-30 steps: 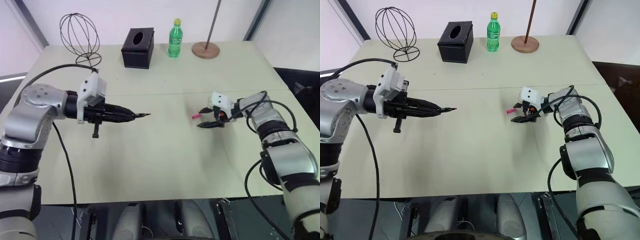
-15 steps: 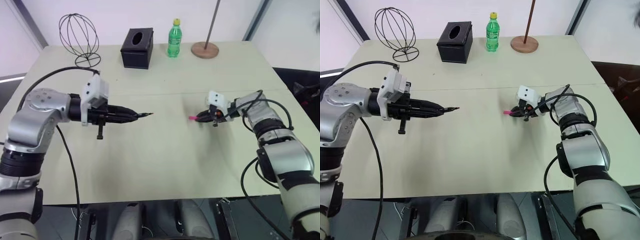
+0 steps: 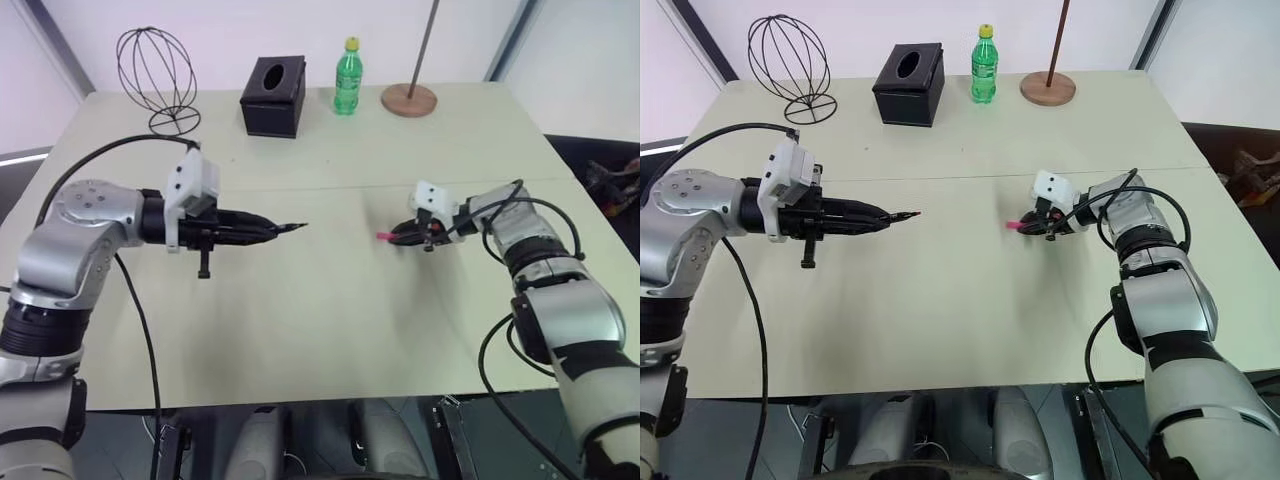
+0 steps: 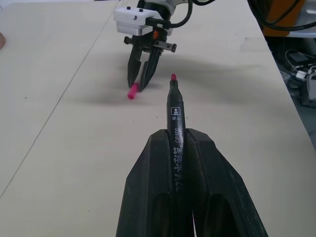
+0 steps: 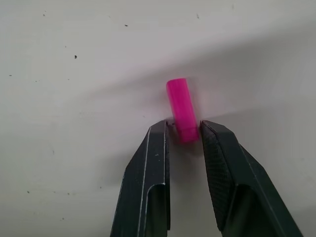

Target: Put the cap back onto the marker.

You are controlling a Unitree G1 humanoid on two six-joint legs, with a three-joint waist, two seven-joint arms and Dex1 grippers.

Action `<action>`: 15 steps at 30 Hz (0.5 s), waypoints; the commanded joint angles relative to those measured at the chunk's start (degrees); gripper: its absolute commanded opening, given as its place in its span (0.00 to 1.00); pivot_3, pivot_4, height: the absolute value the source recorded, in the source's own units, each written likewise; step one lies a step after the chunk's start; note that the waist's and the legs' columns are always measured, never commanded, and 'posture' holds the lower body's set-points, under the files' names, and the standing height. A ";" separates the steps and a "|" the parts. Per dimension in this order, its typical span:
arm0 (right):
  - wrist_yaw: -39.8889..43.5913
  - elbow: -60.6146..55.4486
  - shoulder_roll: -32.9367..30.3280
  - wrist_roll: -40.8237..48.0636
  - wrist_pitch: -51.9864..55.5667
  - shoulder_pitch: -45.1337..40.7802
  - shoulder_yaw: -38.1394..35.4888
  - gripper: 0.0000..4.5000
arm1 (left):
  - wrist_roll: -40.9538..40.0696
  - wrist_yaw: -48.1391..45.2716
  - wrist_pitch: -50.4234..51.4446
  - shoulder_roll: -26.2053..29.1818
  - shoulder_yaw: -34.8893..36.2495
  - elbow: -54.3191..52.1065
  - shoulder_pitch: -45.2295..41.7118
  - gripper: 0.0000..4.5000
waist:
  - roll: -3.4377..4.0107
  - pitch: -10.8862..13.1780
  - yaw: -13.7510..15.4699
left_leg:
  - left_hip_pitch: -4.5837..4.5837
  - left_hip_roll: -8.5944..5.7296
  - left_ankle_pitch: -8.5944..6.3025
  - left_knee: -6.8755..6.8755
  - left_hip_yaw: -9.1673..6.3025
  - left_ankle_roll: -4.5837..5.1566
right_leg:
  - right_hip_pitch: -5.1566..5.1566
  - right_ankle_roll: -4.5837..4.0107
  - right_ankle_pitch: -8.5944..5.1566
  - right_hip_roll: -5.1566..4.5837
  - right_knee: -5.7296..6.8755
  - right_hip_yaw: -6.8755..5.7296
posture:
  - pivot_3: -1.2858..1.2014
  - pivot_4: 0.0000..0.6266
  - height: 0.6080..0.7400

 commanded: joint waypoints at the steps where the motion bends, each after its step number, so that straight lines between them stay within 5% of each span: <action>1: 0.95 0.10 1.17 -0.41 0.25 -0.43 0.00 0.23 | -0.87 0.21 -0.44 -0.06 1.21 -1.51 -0.16 0.00 | 0.00 0.00 -0.01 | 0.00 0.00 0.00 0.00 0.00 0.00 | 0.00 0.00 0.00 0.00 0.00 0.00 | 0.52 0.24 1.00; 4: 0.84 0.24 1.33 -0.53 0.30 -0.29 -0.02 0.23 | -0.91 0.38 -0.32 -0.10 1.29 -1.80 0.07 0.00 | 0.00 0.00 -0.09 | 0.01 0.01 0.00 0.00 0.00 0.00 | 0.00 0.00 0.00 0.01 0.00 0.00 | 0.52 0.24 1.00; 7: 1.30 0.33 1.30 -0.34 0.82 -0.24 -0.35 0.02 | -1.05 0.57 -0.21 -0.01 1.49 -2.17 0.35 0.00 | 0.00 0.00 -0.12 | 0.01 0.02 0.00 0.00 0.00 0.00 | 0.00 0.00 0.00 0.02 0.00 0.00 | 0.52 0.24 1.00; 15: 1.04 -0.13 1.05 -0.74 1.40 -0.23 -0.35 0.02 | -1.15 1.00 -0.06 0.37 2.06 -2.41 0.47 0.00 | 0.00 -0.01 -0.05 | 0.01 0.01 0.00 0.00 0.00 0.00 | 0.00 0.00 0.00 0.01 0.00 0.01 | 0.52 0.24 1.00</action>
